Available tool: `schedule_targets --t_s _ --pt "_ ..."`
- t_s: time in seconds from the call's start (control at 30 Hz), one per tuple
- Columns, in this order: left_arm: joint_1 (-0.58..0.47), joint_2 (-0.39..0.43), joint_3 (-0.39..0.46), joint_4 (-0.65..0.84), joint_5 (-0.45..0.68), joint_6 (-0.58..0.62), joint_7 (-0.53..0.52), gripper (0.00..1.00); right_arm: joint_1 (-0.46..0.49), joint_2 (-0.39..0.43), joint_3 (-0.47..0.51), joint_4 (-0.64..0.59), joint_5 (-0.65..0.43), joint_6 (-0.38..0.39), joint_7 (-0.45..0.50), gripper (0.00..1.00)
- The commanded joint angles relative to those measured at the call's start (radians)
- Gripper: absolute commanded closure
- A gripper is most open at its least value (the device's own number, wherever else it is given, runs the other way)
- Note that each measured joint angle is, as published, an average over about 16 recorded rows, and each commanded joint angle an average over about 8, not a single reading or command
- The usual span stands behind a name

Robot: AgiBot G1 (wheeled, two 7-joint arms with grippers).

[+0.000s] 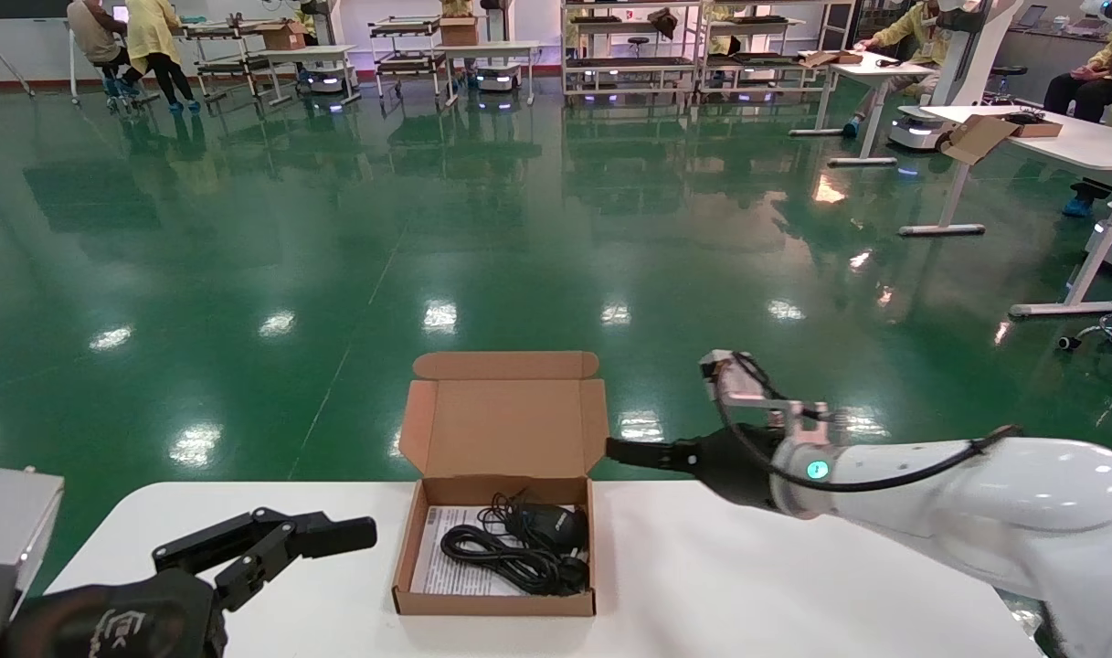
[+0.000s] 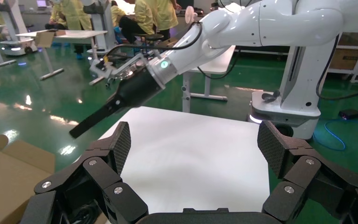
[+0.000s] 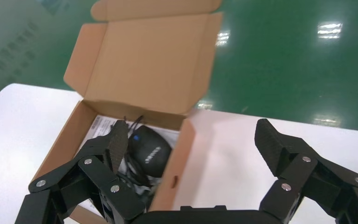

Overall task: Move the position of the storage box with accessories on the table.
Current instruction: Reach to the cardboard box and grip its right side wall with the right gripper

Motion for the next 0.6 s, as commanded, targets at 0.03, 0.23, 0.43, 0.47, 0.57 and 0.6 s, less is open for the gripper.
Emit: schedule_targets --t_s 0.03,0.23,0.43,0.47,0.57,0.6 --pt "0.000 0.000 0.000 0.000 0.000 0.000 0.000 0.00 0.003 -0.025 -0.011 -0.011 -0.015 0.018 0.015 0.00" --pt "0.000 0.000 0.000 0.000 0.000 0.000 0.000 0.00 -0.041 -0.035 -0.072 0.065 -0.039 0.066 0.105 0.00" --pt "0.000 0.000 0.000 0.000 0.000 0.000 0.000 0.00 -0.083 -0.036 -0.149 0.139 -0.046 0.123 0.210 0.00" --pt "0.000 0.000 0.000 0.000 0.000 0.000 0.000 0.00 -0.089 -0.036 -0.162 0.149 -0.046 0.132 0.226 0.00" --pt "0.000 0.000 0.000 0.000 0.000 0.000 0.000 0.00 -0.104 -0.036 -0.203 0.176 -0.044 0.156 0.272 0.00" --pt "0.000 0.000 0.000 0.000 0.000 0.000 0.000 0.00 -0.109 -0.036 -0.216 0.183 -0.043 0.164 0.287 0.00"
